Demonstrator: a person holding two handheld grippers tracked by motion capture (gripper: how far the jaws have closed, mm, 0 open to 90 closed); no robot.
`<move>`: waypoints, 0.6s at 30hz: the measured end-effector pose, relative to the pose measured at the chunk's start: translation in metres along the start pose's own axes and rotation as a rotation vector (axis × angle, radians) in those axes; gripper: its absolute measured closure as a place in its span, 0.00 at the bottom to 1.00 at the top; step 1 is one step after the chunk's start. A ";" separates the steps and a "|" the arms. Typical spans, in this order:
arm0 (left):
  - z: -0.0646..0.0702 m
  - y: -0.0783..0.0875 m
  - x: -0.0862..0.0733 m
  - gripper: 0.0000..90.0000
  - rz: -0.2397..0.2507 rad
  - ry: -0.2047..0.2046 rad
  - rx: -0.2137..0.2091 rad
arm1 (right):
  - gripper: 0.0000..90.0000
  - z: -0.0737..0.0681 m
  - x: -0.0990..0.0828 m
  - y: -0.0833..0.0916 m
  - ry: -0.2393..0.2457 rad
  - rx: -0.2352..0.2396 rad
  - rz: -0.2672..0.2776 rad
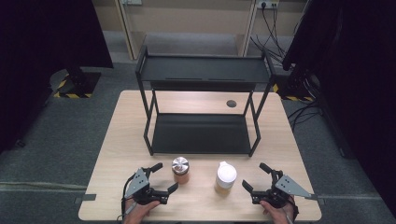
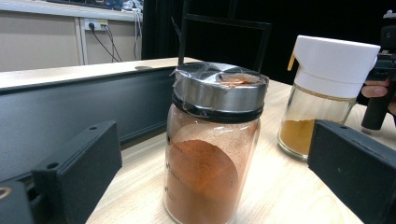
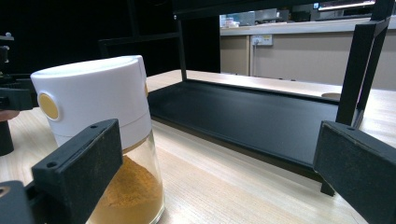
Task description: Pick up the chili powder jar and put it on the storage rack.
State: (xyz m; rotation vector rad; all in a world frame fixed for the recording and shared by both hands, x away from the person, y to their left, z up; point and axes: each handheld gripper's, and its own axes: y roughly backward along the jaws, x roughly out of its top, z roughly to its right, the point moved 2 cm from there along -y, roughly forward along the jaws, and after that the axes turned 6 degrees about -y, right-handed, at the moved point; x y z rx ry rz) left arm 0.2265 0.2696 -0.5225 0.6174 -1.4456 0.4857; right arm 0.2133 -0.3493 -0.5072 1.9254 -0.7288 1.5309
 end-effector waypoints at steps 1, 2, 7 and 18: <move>0.000 0.000 0.000 0.02 0.000 0.000 0.000 | 0.02 0.000 0.000 0.000 0.000 0.000 0.001; 0.000 0.000 0.000 0.02 -0.001 -0.001 0.000 | 0.02 0.000 0.000 0.000 0.000 0.000 0.002; 0.000 0.000 0.000 0.02 -0.002 -0.002 0.000 | 0.02 0.000 0.000 0.001 0.001 -0.002 0.003; 0.002 -0.001 0.000 0.02 -0.002 -0.008 -0.003 | 0.02 0.000 0.000 0.002 0.003 -0.004 0.003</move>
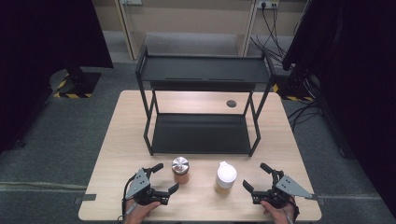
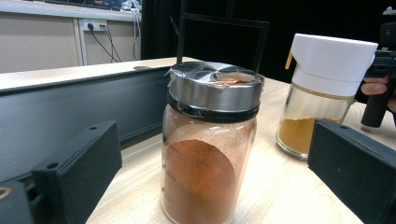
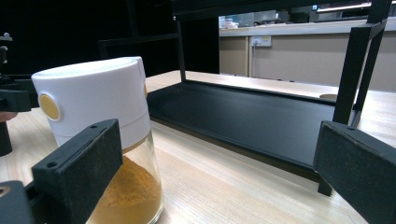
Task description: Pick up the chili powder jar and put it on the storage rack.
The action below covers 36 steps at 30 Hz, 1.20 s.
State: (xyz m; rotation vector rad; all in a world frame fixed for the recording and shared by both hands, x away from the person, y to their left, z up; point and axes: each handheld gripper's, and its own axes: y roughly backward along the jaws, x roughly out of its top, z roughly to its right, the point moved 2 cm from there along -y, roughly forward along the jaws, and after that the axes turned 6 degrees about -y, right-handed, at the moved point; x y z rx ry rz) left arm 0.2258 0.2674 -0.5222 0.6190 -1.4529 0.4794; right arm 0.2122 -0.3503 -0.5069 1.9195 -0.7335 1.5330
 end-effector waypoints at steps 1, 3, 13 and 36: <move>0.000 0.000 0.000 0.02 0.000 0.000 0.000 | 0.02 0.000 0.000 0.000 0.000 0.000 0.000; 0.000 0.000 0.000 0.02 0.000 0.000 0.000 | 0.02 0.000 0.000 0.000 -0.001 0.000 -0.001; 0.001 -0.003 0.001 0.02 0.002 -0.005 0.001 | 0.02 0.001 0.000 0.001 -0.004 -0.011 0.005; 0.002 -0.033 0.015 0.05 -0.054 -0.046 0.012 | 0.02 0.001 -0.001 0.000 -0.006 -0.012 0.008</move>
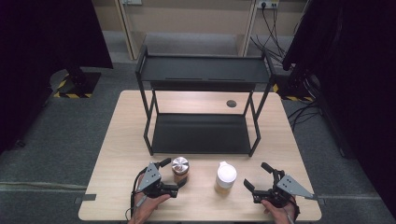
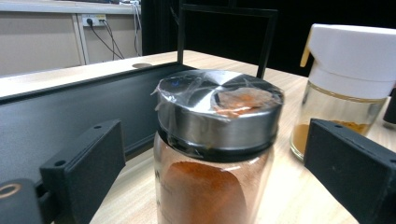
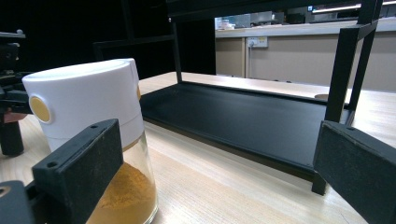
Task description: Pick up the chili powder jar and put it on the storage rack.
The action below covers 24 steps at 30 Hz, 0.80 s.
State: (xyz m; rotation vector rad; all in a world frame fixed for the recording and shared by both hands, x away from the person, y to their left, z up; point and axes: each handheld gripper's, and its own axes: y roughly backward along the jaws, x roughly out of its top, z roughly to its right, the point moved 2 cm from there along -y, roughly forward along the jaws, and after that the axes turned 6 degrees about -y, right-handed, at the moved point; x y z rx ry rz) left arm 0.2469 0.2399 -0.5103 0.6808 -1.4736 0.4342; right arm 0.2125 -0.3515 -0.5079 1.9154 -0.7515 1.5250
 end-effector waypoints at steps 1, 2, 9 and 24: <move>-0.001 -0.001 0.000 0.05 -0.002 -0.002 0.001 | 0.02 0.000 0.000 0.000 0.000 0.000 0.000; -0.001 -0.002 0.000 0.05 -0.003 0.000 0.001 | 0.02 0.000 0.000 0.000 -0.001 0.000 -0.001; -0.003 -0.008 0.001 0.07 -0.026 -0.011 -0.005 | 0.02 0.000 0.000 0.000 -0.003 0.000 -0.003; -0.003 -0.018 0.015 0.33 -0.113 -0.053 -0.020 | 0.03 0.000 0.000 -0.001 -0.009 0.002 -0.007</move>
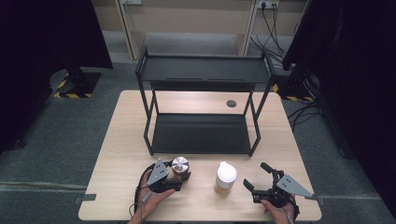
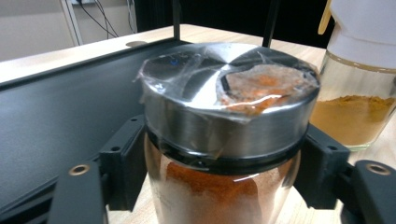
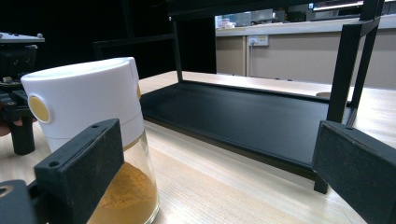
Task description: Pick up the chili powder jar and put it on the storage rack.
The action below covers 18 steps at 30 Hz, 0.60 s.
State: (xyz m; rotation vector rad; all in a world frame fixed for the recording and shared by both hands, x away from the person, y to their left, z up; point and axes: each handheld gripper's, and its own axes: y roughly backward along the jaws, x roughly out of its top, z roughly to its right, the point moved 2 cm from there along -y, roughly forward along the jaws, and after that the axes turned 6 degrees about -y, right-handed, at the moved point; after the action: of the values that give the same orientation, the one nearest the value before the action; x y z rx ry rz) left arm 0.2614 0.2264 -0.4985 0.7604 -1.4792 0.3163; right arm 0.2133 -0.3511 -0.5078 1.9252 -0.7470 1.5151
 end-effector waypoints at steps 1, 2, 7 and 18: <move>0.000 0.000 0.000 0.33 0.000 -0.001 -0.001 | 0.03 0.000 0.000 0.000 0.000 0.000 0.001; 0.000 0.000 0.000 0.33 0.001 -0.001 -0.001 | 0.03 0.000 0.000 0.000 0.000 -0.001 0.001; -0.001 0.001 0.001 0.34 -0.001 0.017 0.002 | 0.03 0.000 0.000 0.000 0.002 0.000 0.001; -0.003 0.004 0.012 0.34 -0.004 0.005 0.022 | 0.03 0.000 0.000 0.000 0.002 0.001 0.002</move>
State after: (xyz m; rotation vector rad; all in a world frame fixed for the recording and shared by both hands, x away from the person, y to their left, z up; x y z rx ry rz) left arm 0.2622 0.2283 -0.4857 0.7796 -1.4718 0.3322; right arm 0.2132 -0.3511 -0.5077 1.9242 -0.7473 1.5183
